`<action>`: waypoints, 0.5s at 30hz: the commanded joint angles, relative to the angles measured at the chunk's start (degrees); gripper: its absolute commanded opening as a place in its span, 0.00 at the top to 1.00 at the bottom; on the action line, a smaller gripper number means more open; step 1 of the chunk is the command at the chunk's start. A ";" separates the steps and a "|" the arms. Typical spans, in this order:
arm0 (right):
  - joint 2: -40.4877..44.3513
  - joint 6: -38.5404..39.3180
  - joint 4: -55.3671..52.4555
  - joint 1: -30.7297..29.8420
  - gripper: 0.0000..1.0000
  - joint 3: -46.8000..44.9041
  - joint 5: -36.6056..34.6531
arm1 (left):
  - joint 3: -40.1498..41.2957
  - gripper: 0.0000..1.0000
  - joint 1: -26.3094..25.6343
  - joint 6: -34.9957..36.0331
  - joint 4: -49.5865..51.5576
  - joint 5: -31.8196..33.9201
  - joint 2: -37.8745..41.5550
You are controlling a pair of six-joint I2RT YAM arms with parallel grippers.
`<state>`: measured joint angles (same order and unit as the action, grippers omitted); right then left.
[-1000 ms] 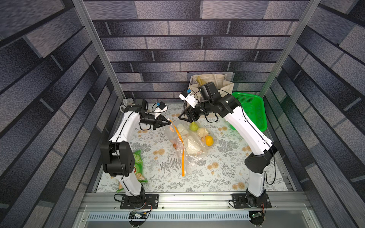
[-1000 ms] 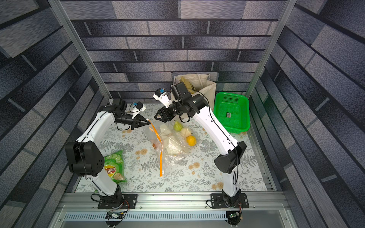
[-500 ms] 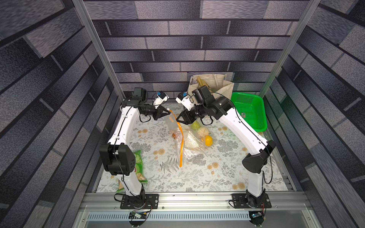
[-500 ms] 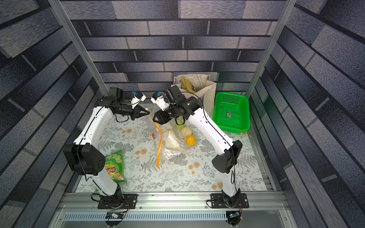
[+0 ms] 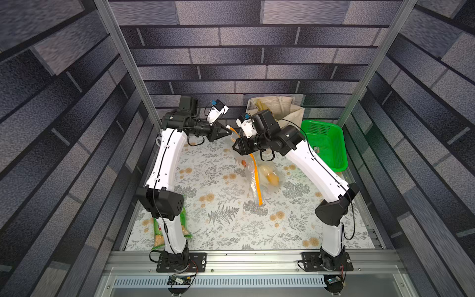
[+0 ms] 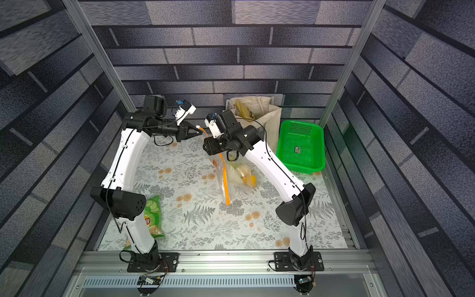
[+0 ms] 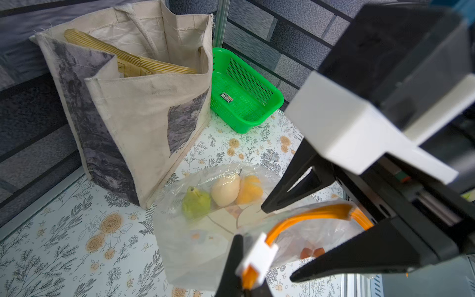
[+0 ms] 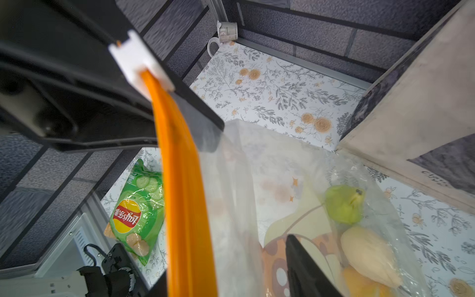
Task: Open the zip-top bag and take out the pear
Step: Unzip the zipper on the zipper food storage bag.
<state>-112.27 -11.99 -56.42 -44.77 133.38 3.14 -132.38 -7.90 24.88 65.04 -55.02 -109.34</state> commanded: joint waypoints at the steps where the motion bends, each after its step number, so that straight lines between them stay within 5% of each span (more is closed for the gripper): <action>1: 3.00 -0.34 -3.86 -0.31 0.49 1.62 -8.58 | -4.93 1.00 -0.02 -4.68 4.75 0.22 -2.73; 8: 3.36 3.40 -8.54 1.82 0.56 6.43 -10.79 | -5.96 1.00 -1.96 -3.17 5.97 -0.31 -2.41; 15: 3.92 5.67 -9.14 6.37 0.72 9.92 -1.61 | -9.57 1.00 -2.42 -6.74 5.44 -2.02 -3.22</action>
<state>-110.00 -7.94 -63.66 -40.12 141.34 -2.63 -139.06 -10.39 21.19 69.65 -55.27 -112.51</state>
